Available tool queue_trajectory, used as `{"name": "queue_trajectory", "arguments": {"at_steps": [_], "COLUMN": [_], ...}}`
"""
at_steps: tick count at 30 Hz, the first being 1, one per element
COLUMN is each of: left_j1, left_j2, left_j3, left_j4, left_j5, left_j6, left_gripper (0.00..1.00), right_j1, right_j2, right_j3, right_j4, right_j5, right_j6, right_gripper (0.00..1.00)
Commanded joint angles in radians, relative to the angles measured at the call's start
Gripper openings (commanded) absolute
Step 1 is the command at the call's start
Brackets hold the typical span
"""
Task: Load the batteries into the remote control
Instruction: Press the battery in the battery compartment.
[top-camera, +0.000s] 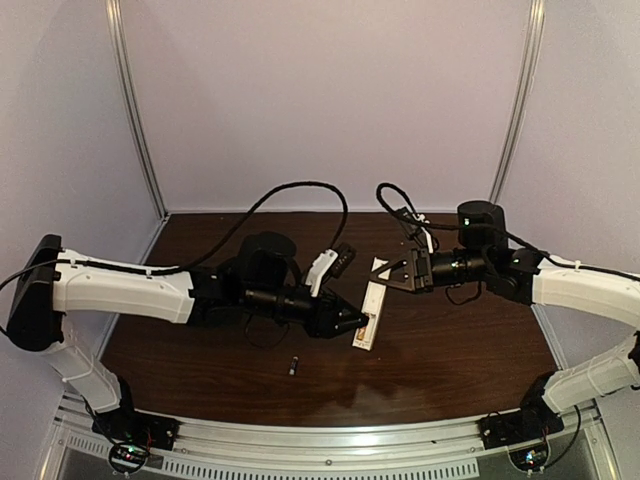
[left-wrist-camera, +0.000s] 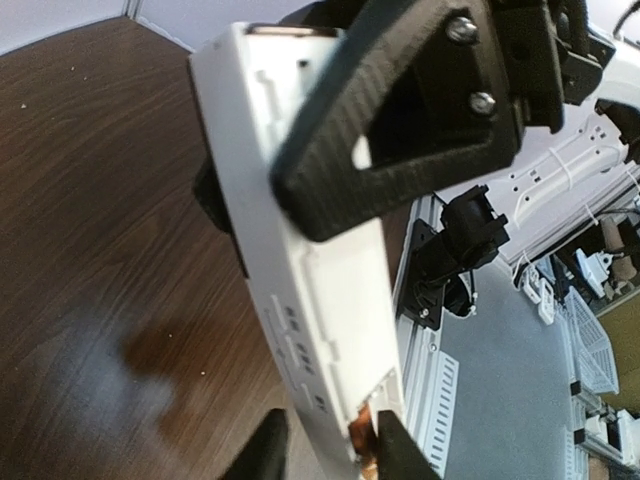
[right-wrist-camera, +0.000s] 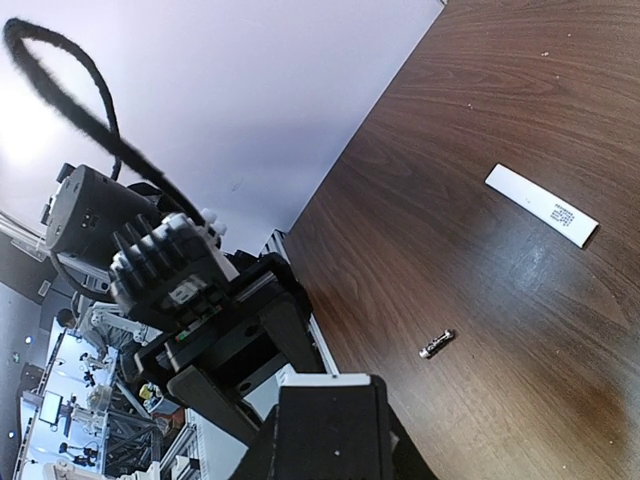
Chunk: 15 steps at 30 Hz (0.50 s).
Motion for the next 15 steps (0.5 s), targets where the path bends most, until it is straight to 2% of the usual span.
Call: {"name": "queue_trajectory", "arguments": {"at_steps": [1, 3, 5, 11, 15], "left_j1": [0.008, 0.014, 0.029, 0.045, 0.045], "left_j2": [0.017, -0.009, -0.044, -0.159, -0.184], "left_j3": [0.037, 0.055, 0.068, 0.054, -0.011], "left_j4": [-0.072, -0.111, -0.143, -0.299, -0.385], "left_j5": [-0.052, -0.077, -0.100, -0.179, -0.199], "left_j6": [0.064, 0.092, 0.111, 0.156, 0.128], "left_gripper": [0.44, 0.55, 0.61, 0.67, 0.66], "right_j1": [0.003, -0.006, -0.015, -0.034, -0.046], "right_j2": [-0.030, -0.026, -0.023, -0.036, -0.037], "right_j3": [0.023, 0.014, 0.000, -0.031, -0.041], "right_j4": [0.037, 0.018, 0.005, -0.006, -0.025], "right_j5": [-0.024, -0.013, -0.008, 0.005, 0.018], "right_j6": [0.004, -0.003, -0.012, -0.035, -0.052], "right_gripper": [0.00, 0.00, 0.00, 0.00, 0.00]}}
